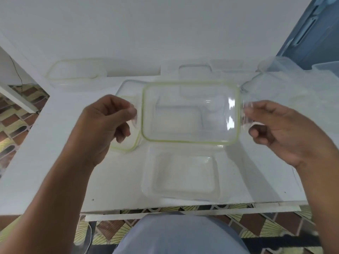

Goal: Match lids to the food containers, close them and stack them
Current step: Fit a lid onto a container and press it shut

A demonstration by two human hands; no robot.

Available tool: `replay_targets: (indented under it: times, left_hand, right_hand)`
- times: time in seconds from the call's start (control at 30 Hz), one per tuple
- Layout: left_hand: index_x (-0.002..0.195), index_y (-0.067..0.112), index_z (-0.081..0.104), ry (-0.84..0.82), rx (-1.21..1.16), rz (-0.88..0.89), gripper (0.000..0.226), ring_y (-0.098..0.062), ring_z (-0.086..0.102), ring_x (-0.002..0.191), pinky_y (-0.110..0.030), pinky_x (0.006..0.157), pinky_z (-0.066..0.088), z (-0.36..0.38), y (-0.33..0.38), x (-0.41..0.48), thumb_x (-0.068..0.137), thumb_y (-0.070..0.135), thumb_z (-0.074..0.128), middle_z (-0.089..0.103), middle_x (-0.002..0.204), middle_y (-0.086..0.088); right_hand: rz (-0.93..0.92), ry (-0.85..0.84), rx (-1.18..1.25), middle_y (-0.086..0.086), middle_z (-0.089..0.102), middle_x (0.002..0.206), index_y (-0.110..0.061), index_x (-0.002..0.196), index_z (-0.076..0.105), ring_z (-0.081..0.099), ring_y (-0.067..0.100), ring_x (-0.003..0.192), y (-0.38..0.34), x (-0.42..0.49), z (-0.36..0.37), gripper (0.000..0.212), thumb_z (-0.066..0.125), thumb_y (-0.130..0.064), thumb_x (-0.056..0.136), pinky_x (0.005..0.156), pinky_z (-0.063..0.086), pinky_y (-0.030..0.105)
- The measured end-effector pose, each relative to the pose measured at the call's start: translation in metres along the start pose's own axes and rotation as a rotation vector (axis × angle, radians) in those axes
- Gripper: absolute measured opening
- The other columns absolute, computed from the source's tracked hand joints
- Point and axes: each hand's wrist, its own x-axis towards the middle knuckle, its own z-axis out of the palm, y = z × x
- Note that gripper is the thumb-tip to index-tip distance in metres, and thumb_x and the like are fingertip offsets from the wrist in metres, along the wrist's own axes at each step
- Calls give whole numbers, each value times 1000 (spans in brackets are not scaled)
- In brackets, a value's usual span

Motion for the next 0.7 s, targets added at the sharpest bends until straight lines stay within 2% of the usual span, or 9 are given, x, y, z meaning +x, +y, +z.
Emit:
replay_targets:
  times: [0.1,0.17,0.2,0.27,0.33,0.4,0.5,0.6,0.7]
  left_hand:
    - [85,12,67,-11,-146,105,13,-23,69,65,-28,57,55,-4,10,-10,86,0,72,70,86,-12]
    - [81,9,69,-53,-283,107,13,-28,73,77,-33,71,60,-9,13,-16,84,-4,66,71,89,-14]
    - [79,8,71,-69,-340,93,13,-29,73,79,-34,74,60,-11,14,-18,83,0,63,71,88,-14]
    - [73,10,72,-49,-349,56,14,-26,72,75,-31,70,59,-11,11,-23,86,6,67,71,80,-11]
    - [71,10,64,-2,-279,6,15,-22,69,68,-27,63,56,-10,3,-28,79,9,76,67,74,-9]
    - [77,9,61,-13,-238,-65,14,-19,64,65,-26,61,53,-10,-7,-33,71,3,73,64,78,-8]
    - [101,7,72,-141,-171,-216,40,-24,65,76,-36,72,51,-13,-22,-36,64,-9,75,67,96,-9]
    - [105,10,79,-227,-69,-324,38,-28,67,88,-43,82,50,-9,-32,-38,68,13,80,74,104,-15]
    - [101,13,80,-179,47,-376,43,-26,67,89,-40,84,51,0,-46,-37,65,33,92,74,105,-23]
  right_hand:
    - [-175,-32,97,5,74,88,-17,88,74,72,22,74,-12,-11,-2,10,66,-14,83,60,54,22]
    - [-229,-88,171,10,74,99,-15,84,76,73,30,91,-13,-18,-5,26,55,-1,90,79,58,30]
    - [-242,-111,187,13,74,105,-15,84,77,71,32,96,-12,-22,-6,28,54,0,87,83,58,34]
    - [-229,-140,225,12,73,110,-18,83,78,69,33,100,-6,-28,-9,21,59,-11,81,83,58,39]
    - [-183,-137,276,6,74,103,-21,80,76,71,28,97,1,-34,-7,9,68,-24,78,79,59,38]
    - [-122,-55,268,3,75,96,-20,77,75,72,23,90,14,-39,-4,17,82,-31,67,78,58,39]
    - [-26,182,43,1,73,103,-22,88,75,72,25,91,42,-47,5,31,84,-24,59,86,55,40]
    - [34,212,-124,-10,70,100,-32,105,74,71,17,88,63,-54,13,47,86,-23,61,86,52,32]
    - [70,218,-222,-5,71,94,-34,105,76,70,12,77,75,-55,17,35,85,-19,74,78,51,25]
